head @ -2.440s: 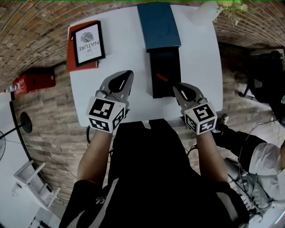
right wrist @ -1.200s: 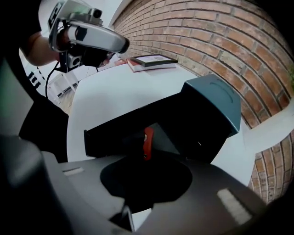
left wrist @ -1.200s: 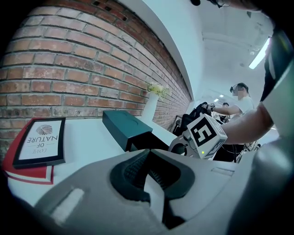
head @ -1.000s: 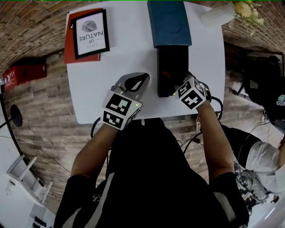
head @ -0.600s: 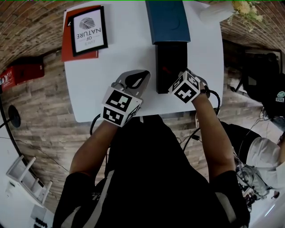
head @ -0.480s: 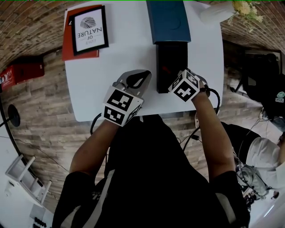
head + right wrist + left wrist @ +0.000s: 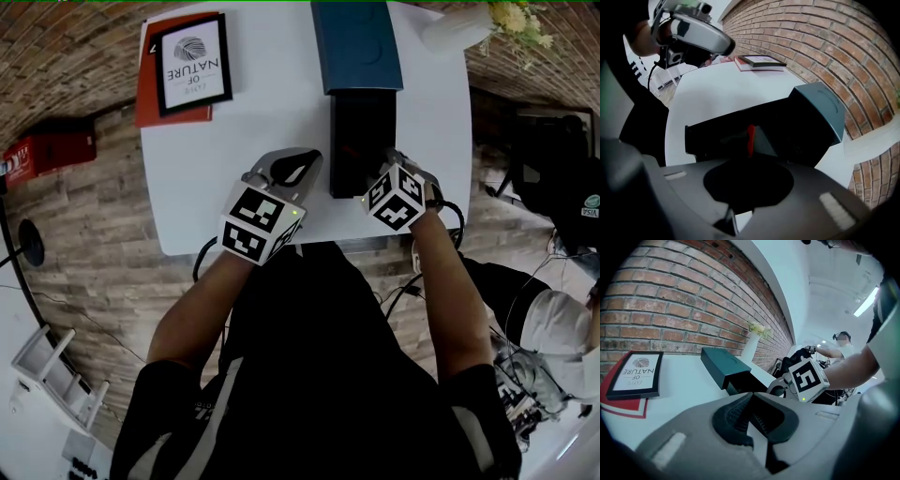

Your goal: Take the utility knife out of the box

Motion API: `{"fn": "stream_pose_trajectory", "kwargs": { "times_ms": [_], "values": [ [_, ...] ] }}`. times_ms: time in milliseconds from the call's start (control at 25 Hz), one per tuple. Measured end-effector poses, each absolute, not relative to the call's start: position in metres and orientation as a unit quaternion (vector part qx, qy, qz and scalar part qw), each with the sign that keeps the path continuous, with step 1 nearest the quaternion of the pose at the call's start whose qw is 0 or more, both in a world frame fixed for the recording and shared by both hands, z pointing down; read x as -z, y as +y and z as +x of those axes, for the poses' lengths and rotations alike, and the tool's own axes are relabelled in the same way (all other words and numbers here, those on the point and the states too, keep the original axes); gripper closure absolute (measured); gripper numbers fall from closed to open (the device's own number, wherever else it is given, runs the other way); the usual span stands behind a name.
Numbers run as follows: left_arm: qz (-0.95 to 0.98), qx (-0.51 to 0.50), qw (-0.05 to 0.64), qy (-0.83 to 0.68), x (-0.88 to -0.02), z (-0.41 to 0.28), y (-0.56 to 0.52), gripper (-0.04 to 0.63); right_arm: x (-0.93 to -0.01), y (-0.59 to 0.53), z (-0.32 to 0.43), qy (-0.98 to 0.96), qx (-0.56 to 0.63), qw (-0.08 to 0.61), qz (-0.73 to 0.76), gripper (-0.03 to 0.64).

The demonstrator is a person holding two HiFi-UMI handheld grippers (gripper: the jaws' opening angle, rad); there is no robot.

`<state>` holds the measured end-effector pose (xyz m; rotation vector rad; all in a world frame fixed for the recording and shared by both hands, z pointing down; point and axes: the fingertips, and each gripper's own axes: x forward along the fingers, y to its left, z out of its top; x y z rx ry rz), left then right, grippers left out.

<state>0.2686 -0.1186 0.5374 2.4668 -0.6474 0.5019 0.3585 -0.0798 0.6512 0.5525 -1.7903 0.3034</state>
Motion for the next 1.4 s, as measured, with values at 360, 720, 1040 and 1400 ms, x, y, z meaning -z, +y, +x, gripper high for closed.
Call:
{"fn": "stream_pose_trajectory", "kwargs": {
  "times_ms": [360, 720, 1040, 1400],
  "values": [
    [0.914, -0.188, 0.271, -0.237, -0.537, 0.272, -0.118, 0.588, -0.648, -0.07, 0.364, -0.77, -0.136, 0.574, 0.243, 0.603],
    [0.931, -0.193, 0.249, -0.185, -0.521, 0.28, -0.113, 0.588, -0.618, -0.072, 0.361, -0.787, -0.138, 0.541, 0.262, 0.604],
    [0.944, -0.25, 0.158, -0.145, -0.509, 0.288, -0.116, 0.464, -0.567, -0.081, 0.347, -0.819, -0.101, 0.5, 0.265, 0.604],
    [0.957, -0.259, 0.097, -0.084, -0.483, 0.308, -0.11, 0.457, -0.518, -0.08, 0.324, -0.858, -0.045, 0.458, 0.229, 0.604]
  ]
}}
